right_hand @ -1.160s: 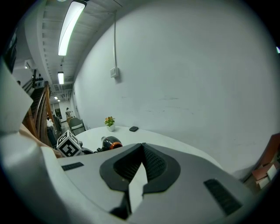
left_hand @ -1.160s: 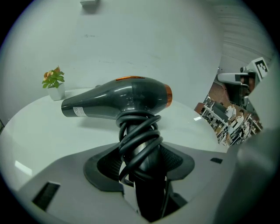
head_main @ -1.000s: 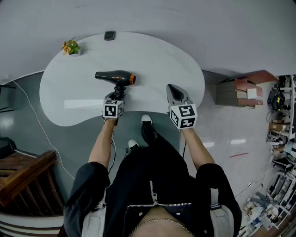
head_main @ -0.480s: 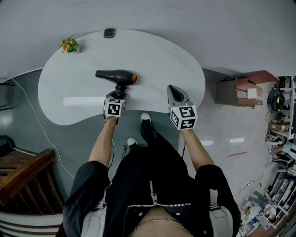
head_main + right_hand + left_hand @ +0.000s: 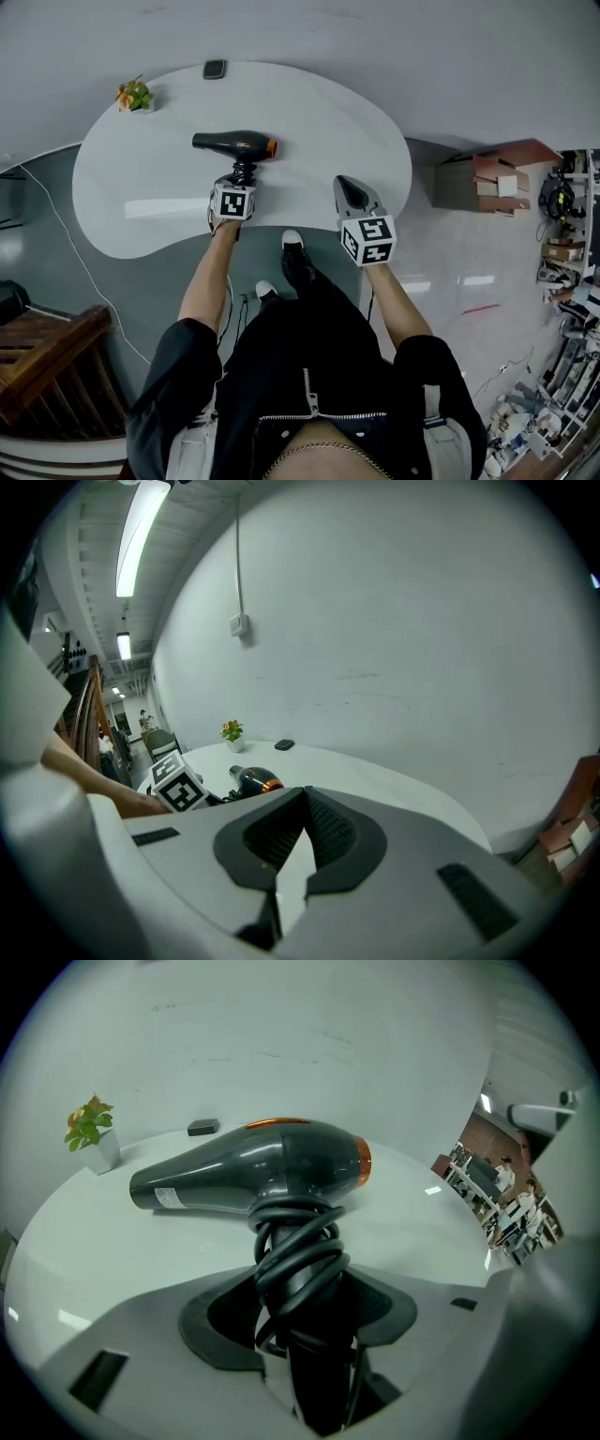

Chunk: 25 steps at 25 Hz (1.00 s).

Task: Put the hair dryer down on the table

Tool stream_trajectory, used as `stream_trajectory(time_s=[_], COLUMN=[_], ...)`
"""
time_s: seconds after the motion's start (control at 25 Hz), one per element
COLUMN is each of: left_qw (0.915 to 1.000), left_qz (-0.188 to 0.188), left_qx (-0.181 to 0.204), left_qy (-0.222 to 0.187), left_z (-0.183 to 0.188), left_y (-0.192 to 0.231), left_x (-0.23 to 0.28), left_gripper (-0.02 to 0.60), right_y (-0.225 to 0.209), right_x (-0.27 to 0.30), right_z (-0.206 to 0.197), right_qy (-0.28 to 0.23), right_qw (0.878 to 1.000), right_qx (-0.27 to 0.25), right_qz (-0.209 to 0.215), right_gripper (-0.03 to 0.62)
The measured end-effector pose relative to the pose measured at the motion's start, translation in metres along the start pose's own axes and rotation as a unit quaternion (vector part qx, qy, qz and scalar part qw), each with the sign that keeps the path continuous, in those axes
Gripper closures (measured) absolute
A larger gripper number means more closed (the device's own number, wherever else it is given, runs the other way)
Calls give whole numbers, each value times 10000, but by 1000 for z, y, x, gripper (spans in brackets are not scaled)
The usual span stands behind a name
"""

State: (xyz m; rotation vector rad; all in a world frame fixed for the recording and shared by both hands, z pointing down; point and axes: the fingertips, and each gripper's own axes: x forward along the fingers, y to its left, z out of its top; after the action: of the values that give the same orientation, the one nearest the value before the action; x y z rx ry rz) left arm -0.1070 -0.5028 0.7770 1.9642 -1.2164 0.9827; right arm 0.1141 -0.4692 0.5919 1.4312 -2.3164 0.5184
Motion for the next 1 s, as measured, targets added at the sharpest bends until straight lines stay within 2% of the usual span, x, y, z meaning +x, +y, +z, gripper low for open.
stream_trajectory(time_s=[0.32, 0.56, 0.8, 1.0], left_qw=[9999, 9994, 9991, 9996], left_qz=[56, 155, 228, 103], left_qx=[-129, -90, -137, -118], left_qy=[-37, -282, -335, -246], left_z=[43, 48, 48, 45], left_y=[4, 6, 5, -1], left_x=[20, 27, 25, 24], left_gripper=[331, 331, 330, 315], right_y=[-9, -11, -4, -2], right_x=[-3, -7, -11, -19], right_z=[0, -6, -9, -12], right_qy=[12, 43, 26, 6], right_qw=[9999, 9997, 9997, 9996], right_qx=[58, 124, 172, 219], right_qz=[-151, -216, -197, -198], right_gripper=[589, 589, 589, 589])
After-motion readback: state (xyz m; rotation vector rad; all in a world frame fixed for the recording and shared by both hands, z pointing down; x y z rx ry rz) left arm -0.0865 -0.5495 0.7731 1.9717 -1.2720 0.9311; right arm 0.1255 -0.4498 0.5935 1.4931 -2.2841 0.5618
